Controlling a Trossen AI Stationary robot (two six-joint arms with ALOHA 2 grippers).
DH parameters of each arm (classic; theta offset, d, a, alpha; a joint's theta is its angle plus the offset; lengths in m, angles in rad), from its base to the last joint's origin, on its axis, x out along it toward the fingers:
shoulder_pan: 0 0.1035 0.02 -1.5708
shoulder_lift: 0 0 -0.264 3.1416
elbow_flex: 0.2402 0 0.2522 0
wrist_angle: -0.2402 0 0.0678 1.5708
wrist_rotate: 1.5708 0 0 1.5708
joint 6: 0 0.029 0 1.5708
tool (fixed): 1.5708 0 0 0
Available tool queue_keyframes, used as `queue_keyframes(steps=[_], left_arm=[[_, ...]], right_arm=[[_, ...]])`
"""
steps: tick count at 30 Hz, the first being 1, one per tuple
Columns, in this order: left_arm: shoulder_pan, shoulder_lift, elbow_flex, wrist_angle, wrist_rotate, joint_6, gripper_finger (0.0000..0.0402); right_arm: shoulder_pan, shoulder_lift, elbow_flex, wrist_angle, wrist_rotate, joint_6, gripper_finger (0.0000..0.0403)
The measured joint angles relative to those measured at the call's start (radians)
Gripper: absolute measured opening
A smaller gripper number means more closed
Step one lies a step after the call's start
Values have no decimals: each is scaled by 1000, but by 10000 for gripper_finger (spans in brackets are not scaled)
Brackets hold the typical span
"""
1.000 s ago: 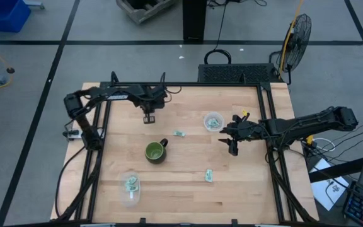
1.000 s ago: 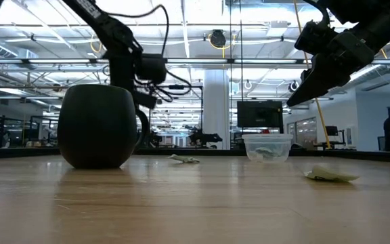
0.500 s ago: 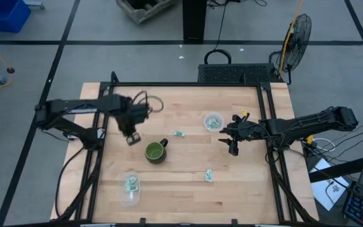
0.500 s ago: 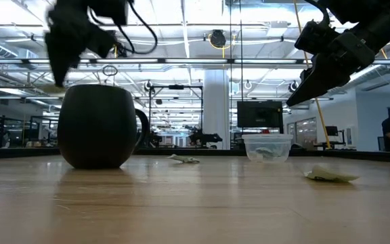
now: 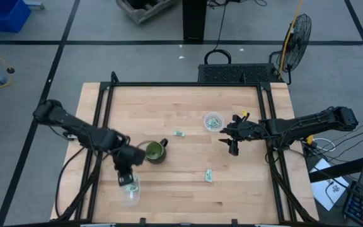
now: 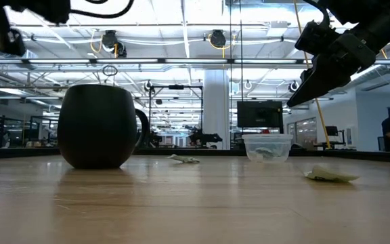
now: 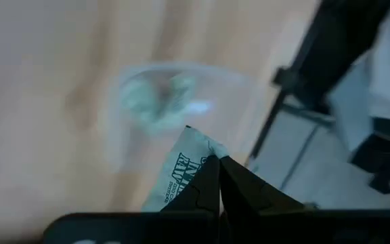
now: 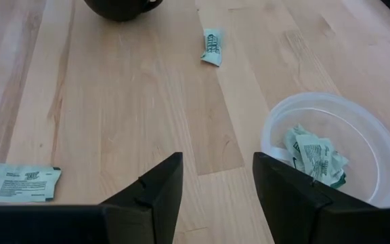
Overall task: Pick and place Stevia / Truvia into bins
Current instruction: Put the white stevia packet into the rectangle transparent container
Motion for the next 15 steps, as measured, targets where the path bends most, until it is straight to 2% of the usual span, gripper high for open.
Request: queue_keyframes(steps=[4,6,11,15], left_arm=[[-76,2,-150,341,31,-136,18],[-94,2,-210,444,40,-219,14],[-103,2,-283,446,-2,-388,9],[-103,2,-310,445,-86,-378,37]], right_arm=[[0,0,0,0,0,-9,171],[0,0,0,0,0,-8,171],[0,0,0,14,0,-15,171],[0,0,0,58,0,-56,171]])
